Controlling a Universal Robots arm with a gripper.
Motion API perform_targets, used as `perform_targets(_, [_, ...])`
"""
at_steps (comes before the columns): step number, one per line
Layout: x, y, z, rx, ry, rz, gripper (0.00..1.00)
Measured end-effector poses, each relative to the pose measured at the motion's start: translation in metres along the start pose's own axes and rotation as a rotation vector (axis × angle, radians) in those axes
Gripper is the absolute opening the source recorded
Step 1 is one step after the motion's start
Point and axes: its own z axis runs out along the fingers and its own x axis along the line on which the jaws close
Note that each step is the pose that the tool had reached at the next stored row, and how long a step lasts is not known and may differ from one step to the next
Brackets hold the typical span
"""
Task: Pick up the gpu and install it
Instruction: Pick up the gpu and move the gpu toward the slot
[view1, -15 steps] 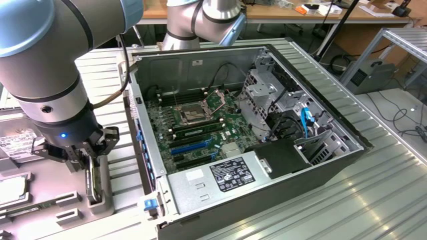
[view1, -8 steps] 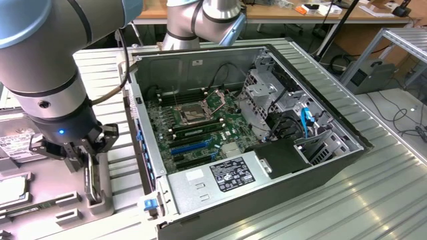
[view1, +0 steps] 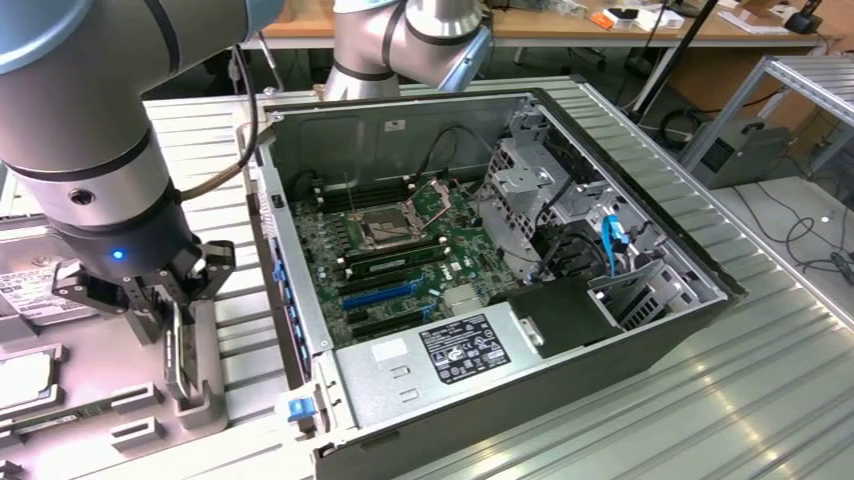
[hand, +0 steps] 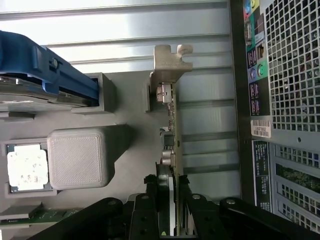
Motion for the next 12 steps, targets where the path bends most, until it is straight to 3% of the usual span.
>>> perform_targets(12, [-0.001, 0.0009, -0.0194, -0.0029, 0.0002, 0.000, 0.27])
